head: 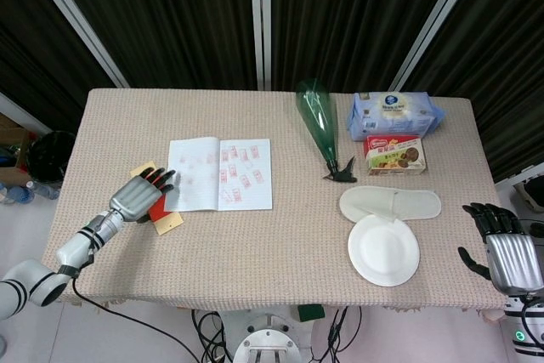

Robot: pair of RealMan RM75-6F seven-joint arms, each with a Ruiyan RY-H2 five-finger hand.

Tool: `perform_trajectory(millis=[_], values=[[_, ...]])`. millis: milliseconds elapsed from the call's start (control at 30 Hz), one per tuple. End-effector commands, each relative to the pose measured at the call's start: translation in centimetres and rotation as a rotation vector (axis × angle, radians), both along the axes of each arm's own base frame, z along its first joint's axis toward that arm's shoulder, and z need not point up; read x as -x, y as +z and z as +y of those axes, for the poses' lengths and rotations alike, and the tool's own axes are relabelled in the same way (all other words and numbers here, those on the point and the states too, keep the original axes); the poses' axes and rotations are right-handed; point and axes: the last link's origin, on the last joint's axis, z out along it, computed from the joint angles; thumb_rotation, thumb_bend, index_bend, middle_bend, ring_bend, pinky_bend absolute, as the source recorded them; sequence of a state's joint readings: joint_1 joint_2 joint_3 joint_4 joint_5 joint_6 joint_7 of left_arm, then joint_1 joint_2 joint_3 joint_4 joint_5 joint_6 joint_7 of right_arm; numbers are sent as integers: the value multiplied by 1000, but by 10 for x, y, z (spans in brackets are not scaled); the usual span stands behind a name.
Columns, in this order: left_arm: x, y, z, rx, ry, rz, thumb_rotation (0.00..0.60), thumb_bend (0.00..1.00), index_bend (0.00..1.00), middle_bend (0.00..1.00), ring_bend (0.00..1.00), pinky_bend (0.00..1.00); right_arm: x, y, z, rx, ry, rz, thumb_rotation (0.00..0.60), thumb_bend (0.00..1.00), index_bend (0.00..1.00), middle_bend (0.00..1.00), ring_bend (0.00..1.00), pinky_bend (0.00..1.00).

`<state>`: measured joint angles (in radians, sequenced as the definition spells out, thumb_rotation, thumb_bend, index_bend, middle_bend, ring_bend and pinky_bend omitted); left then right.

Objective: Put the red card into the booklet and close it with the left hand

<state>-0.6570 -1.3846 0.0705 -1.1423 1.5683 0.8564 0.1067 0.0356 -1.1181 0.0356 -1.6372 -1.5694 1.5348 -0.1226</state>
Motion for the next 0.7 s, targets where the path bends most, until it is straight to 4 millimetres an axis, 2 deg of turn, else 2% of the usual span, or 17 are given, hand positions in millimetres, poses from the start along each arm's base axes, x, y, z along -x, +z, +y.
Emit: perform_trajectory(millis=[33, 333, 700], values=[[3, 0, 2, -14, 16, 7, 600, 110, 196, 0, 14, 128, 0, 0, 0, 0, 1, 1, 600, 209, 208, 168, 144, 195], [13, 4, 6, -39, 47, 34, 600, 110, 213, 0, 14, 128, 0, 0, 0, -2, 2, -2, 600, 209, 208, 168, 144, 197], [12, 2, 14, -48, 41, 45, 600, 110, 202, 0, 14, 127, -1, -1, 0, -2, -2, 0, 600, 209, 208, 168, 144, 197]])
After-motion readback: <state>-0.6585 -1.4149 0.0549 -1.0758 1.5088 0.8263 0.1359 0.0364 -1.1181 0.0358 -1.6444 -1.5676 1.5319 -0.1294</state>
